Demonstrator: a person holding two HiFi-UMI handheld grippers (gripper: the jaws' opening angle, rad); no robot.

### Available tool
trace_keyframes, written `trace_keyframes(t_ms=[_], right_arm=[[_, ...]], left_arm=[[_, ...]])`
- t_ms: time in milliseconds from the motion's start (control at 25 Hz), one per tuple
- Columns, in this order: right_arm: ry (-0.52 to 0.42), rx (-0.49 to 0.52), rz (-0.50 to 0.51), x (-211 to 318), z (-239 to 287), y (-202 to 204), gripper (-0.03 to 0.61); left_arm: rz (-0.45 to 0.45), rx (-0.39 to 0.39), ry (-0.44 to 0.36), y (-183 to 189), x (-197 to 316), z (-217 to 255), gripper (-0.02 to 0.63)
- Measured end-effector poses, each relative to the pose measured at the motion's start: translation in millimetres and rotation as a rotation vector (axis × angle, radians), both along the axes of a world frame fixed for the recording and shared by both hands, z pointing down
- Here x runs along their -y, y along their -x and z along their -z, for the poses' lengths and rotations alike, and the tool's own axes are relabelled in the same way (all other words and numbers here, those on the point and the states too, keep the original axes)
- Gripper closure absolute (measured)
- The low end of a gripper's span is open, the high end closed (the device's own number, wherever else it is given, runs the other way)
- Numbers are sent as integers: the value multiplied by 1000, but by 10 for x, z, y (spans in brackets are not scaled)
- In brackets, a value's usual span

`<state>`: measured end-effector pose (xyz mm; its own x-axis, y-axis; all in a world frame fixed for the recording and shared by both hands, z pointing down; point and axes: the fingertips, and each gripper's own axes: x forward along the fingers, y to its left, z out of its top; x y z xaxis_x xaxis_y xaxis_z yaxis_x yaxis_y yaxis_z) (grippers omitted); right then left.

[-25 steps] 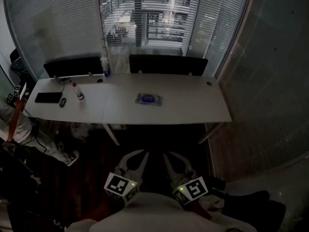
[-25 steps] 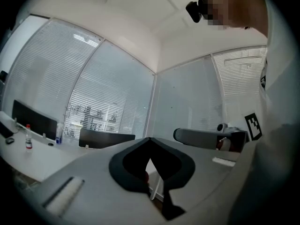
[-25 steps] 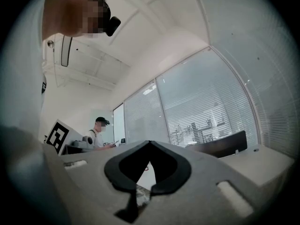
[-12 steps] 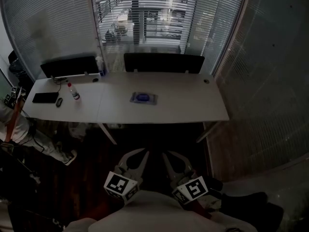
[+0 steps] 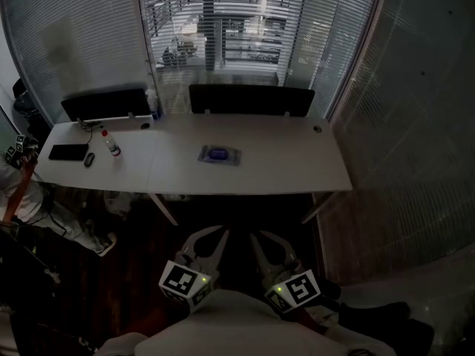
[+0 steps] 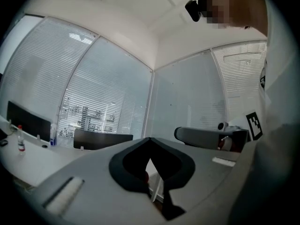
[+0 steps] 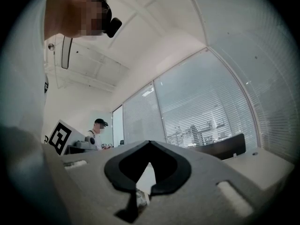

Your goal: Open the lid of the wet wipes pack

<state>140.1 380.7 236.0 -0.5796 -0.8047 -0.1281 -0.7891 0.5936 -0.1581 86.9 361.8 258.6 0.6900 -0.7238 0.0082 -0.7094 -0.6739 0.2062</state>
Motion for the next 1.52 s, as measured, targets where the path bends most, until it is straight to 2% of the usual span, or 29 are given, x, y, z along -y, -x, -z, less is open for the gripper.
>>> trace_keyframes(t_ms=[440, 600, 760, 1240, 1520], right_arm=[[2, -14, -7, 704, -31, 158, 577], [0, -41, -4, 1161, -98, 269, 578], [24, -41, -12, 1693, -14, 424, 577], [37, -58, 11, 3067, 98, 957, 577], [29, -64, 13, 3800, 142, 1133, 578]], left_arm=[[-17, -25, -10, 115, 735, -65, 611], [-16, -24, 15, 249, 1196, -158, 611], [-15, -36, 33, 418, 1702, -59, 611], [5, -36, 58, 933, 3006, -23, 611], [22, -48, 49, 1141, 3744, 39, 611]])
